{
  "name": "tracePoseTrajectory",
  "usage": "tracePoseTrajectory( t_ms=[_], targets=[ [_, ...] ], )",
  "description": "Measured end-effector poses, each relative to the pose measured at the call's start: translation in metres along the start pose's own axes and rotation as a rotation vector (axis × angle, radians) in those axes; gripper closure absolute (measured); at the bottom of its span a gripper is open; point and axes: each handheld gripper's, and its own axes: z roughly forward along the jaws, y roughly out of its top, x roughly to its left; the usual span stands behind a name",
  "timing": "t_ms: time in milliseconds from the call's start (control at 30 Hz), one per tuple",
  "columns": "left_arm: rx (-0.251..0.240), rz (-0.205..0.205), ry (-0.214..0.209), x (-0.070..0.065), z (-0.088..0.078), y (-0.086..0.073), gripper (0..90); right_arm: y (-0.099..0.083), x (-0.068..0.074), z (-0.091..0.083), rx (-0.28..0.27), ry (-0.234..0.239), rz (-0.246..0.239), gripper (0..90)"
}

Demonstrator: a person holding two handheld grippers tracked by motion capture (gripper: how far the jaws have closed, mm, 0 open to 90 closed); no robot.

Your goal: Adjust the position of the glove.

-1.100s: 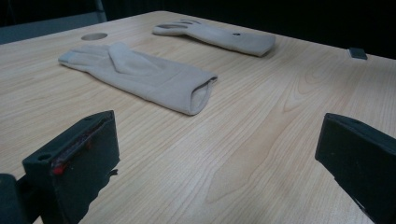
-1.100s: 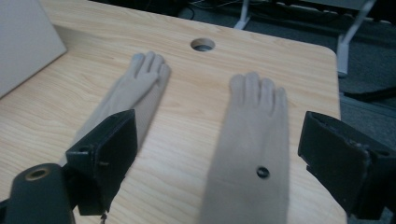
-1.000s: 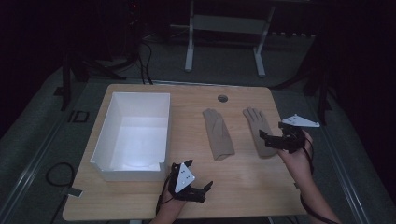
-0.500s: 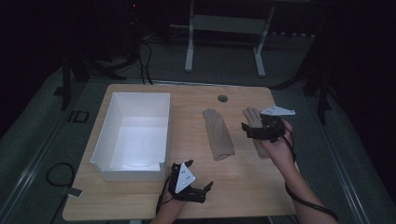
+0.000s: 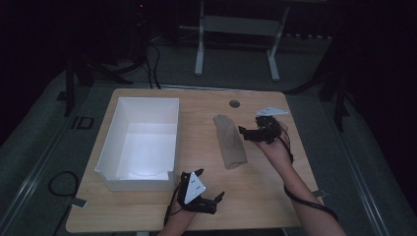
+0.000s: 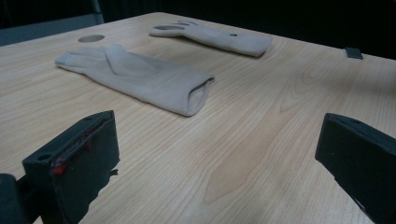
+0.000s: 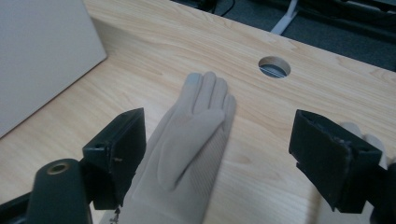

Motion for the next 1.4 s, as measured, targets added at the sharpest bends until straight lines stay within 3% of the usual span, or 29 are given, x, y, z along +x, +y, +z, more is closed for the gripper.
tracePoseTrajectory(
  t_ms=[167,267,333,767,933,1033,1200,1400],
  targets=[
    [-0.002,-0.004,-0.007,0.000,0.000,0.000,0.0,0.001,0.005,0.018,0.036,0.003,-0.010,22.0],
    [0.000,-0.002,-0.007,0.000,0.000,0.000,0.1,0.001,0.005,0.037,0.068,-0.016,0.005,23.8],
    [0.000,-0.006,-0.007,0.000,0.000,0.000,0.1,0.000,0.007,0.046,0.088,-0.001,0.018,24.2],
    [0.001,-0.007,-0.010,0.000,0.000,0.000,0.1,-0.007,0.016,0.099,0.175,-0.004,0.006,26.4],
    [-0.003,-0.008,-0.013,0.000,0.000,0.000,0.1,-0.014,0.016,0.115,0.197,-0.015,0.015,33.1],
    [-0.003,-0.011,-0.016,0.001,0.000,0.000,0.1,-0.023,0.019,0.125,0.231,-0.032,-0.022,36.2],
    [-0.003,-0.009,-0.016,0.001,0.000,0.000,0.1,-0.025,0.019,0.125,0.208,-0.014,-0.056,42.4],
    [-0.002,-0.009,-0.014,0.000,0.000,0.000,0.1,-0.026,0.024,0.124,0.196,-0.004,-0.068,61.1]
  ],
)
